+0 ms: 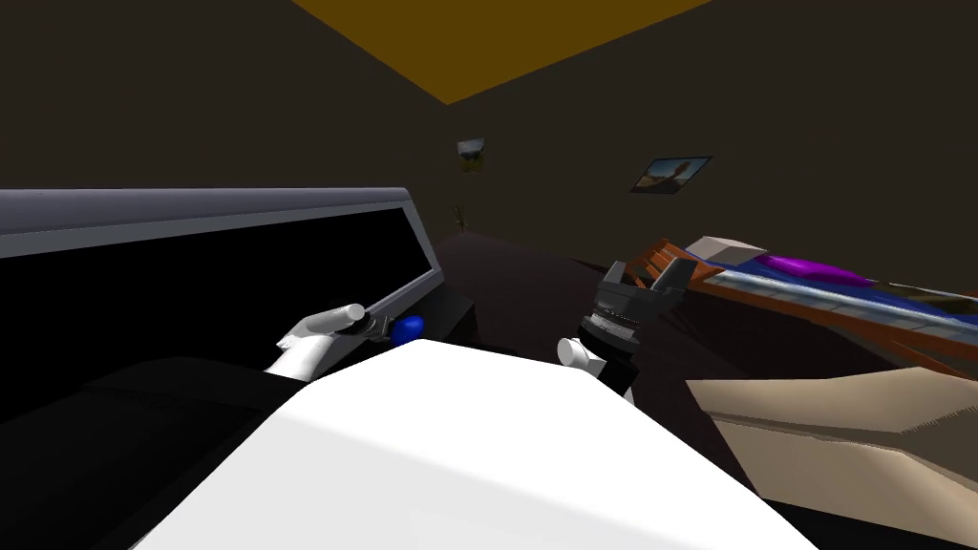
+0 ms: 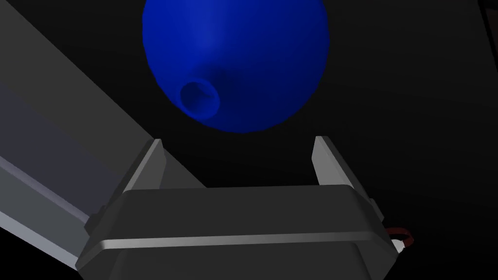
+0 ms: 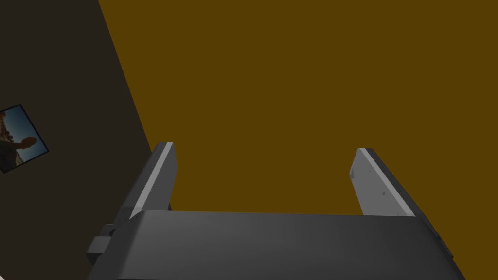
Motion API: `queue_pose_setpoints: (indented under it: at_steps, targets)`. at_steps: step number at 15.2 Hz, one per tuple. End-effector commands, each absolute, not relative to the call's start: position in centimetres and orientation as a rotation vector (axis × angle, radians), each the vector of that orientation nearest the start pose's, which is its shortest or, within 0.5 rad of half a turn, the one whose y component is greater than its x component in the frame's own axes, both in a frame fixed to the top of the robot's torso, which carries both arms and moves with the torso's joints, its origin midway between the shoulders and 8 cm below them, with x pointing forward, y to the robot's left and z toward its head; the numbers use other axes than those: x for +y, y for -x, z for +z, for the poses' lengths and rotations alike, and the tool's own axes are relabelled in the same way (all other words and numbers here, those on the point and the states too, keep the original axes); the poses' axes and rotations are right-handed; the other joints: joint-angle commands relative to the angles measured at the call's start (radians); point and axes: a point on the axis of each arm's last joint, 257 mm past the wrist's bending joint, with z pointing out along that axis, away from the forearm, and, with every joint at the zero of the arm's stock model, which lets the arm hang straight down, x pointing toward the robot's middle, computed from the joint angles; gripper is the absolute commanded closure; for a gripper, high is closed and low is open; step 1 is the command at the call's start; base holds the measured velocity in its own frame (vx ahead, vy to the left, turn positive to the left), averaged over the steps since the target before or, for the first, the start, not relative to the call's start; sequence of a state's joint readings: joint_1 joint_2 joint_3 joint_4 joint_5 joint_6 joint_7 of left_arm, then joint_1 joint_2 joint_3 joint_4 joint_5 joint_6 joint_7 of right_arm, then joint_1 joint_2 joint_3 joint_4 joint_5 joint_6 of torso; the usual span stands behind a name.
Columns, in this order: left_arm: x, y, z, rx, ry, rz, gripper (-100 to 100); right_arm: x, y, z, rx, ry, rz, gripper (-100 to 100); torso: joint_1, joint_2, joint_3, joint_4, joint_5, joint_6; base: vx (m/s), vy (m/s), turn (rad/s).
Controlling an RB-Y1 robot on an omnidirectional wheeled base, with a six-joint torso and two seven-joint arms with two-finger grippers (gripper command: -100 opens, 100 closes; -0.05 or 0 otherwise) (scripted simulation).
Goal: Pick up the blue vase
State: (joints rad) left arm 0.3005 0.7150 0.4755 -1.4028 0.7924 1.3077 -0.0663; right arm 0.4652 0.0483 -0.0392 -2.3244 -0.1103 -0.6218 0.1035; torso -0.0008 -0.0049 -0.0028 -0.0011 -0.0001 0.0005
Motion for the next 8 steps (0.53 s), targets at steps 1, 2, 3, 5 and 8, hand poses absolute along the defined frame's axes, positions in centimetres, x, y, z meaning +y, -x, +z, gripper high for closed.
queue_pose_setpoints:
  at_steps: [1, 2, 3, 5, 8]
  targets:
    - [58.6, -18.9, -41.1, 1.499, 2.614, -0.143, -100, -30.2, -30.6, 7.4, 0.386, -0.564, 1.276, 0, 0.0, 0.0, 0.0, 0.0, 0.0, 0.0, 0.054, 0.007, -0.124]
    - [58.4, -18.1, -41.3, 1.486, 2.66, -0.135, -100, -30.2, -30.6, 7.4, 0.386, -0.564, 1.276, 0, 0.0, 0.0, 0.0, 0.0, 0.0, 0.0, 0.052, 0.012, -0.121]
    - [58.4, -18.1, -41.3, 1.486, 2.66, -0.135, -100, -30.2, -30.6, 7.4, 0.386, -0.564, 1.276, 0, 0.0, 0.0, 0.0, 0.0, 0.0, 0.0, 0.051, 0.014, -0.121]
    - [58.1, -16.9, -41.5, 1.464, 2.735, -0.121, -100, -30.2, -30.6, 7.4, 0.386, -0.564, 1.276, 0, 0.0, 0.001, 0.0, 0.0, 0.0, 0.0, 0.059, 0.013, -0.157]
    - [57.9, -15.8, -41.5, 1.439, 2.805, -0.106, -100, -30.2, -30.6, 7.4, 0.386, -0.564, 1.276, 0, 0.0, -0.001, 0.0, 0.0, 0.0, 0.0, 0.071, 0.01, -0.154]
